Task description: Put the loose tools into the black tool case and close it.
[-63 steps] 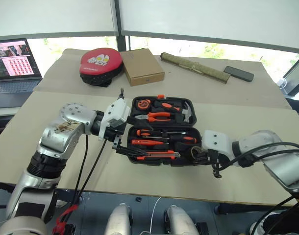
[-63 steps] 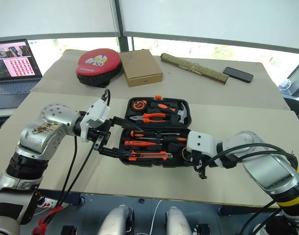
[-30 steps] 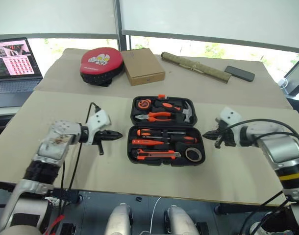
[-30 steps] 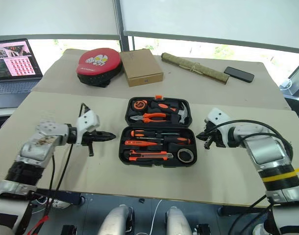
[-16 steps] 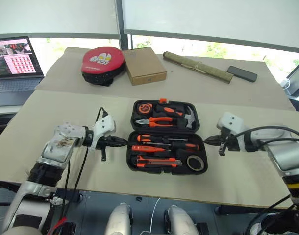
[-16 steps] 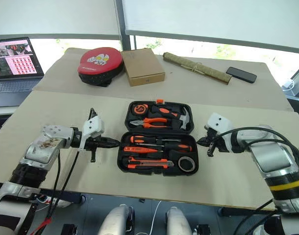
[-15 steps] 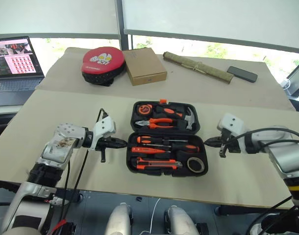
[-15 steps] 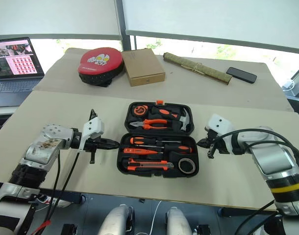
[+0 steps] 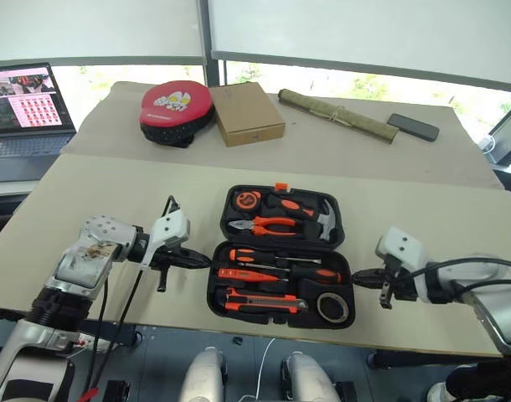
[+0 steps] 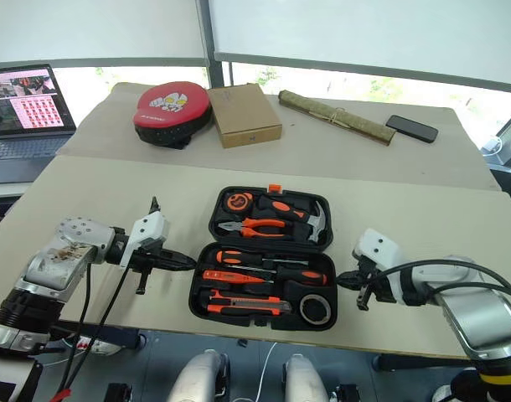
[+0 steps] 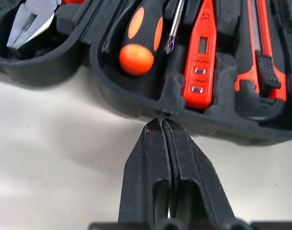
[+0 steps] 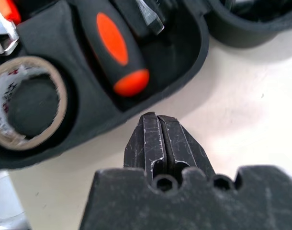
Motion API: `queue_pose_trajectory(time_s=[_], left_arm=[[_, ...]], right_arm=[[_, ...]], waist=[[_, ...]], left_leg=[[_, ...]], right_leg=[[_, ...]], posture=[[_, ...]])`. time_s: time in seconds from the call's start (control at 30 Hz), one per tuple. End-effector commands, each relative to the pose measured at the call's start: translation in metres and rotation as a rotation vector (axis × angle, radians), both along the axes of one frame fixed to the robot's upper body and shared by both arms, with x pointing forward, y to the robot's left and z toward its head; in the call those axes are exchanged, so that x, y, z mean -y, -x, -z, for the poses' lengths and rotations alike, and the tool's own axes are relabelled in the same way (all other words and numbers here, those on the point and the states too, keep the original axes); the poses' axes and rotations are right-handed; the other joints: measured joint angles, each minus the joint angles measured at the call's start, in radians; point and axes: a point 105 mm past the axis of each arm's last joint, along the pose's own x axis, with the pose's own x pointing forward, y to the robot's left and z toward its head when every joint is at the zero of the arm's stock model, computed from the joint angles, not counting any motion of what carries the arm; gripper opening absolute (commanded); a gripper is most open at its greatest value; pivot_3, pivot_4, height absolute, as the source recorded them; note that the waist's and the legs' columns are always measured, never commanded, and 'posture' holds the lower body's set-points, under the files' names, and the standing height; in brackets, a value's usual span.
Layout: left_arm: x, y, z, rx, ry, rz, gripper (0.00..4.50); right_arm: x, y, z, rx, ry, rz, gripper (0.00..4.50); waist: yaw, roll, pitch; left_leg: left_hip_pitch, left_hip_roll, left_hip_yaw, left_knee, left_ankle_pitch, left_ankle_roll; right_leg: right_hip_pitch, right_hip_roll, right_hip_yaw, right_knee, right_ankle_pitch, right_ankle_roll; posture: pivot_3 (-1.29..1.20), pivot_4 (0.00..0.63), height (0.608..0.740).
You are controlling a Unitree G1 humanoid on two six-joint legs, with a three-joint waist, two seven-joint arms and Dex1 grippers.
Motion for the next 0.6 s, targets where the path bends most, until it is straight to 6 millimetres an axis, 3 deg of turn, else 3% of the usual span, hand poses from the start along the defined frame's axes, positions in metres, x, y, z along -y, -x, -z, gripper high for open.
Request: queue_pose_trajectory(time_s=[0.03,0.13,0.3,0.4,0.6], left_arm=[[-0.024,-0.03,-0.024,-0.014,0.085,-0.243,0.57],[-0.025,-0.057,-0.044,-0.15,0.29,-0.455,1.55],[-0.005,-0.081,-0.049,-0.273,0.388,-0.588,3.31],[0.012,-0.086,-0.055,-0.357,0.425,-0.593,3.31],[0.028,-0.085,-0.037,-0.386,0.311,-0.576,3.31]], right_arm=[[0.029,-0.013,-0.03,0.084,-0.041,0.162,0.84],[0.036,-0.024,-0.04,0.062,-0.173,0.271,1.87],[0.017,-0.054,-0.044,0.001,-0.347,0.357,3.58],[0.007,-0.072,-0.041,-0.061,-0.409,0.404,3.58],[-0.007,-0.098,-0.032,-0.105,-0.402,0.452,3.58]], waist=[[0.0,0.0,0.0],[0.001,-0.002,0.001],[-0.004,-0.003,0.0],[-0.015,-0.003,0.001],[-0.024,-0.003,0.0]], left_leg=[[0.0,0.0,0.0,0.0,0.0,0.0],[0.0,0.0,-0.001,0.001,0.001,0.0],[0.001,-0.001,-0.003,0.001,0.001,0.0],[-0.001,-0.001,-0.003,0.001,0.001,0.0],[-0.002,-0.002,-0.004,-0.001,0.001,0.0]], right_leg=[[0.0,0.0,0.0,0.0,0.0,0.0],[0.001,0.0,-0.001,0.0,0.0,0.0],[0.002,0.0,-0.001,0.0,0.001,0.001],[0.0,0.001,-0.001,0.001,0.001,0.0],[-0.001,0.0,-0.001,0.001,0.001,0.0]], posture=[[0.0,0.15,0.74],[0.0,0.15,0.74],[0.0,0.15,0.74],[0.0,0.15,0.74],[0.0,0.15,0.74]])
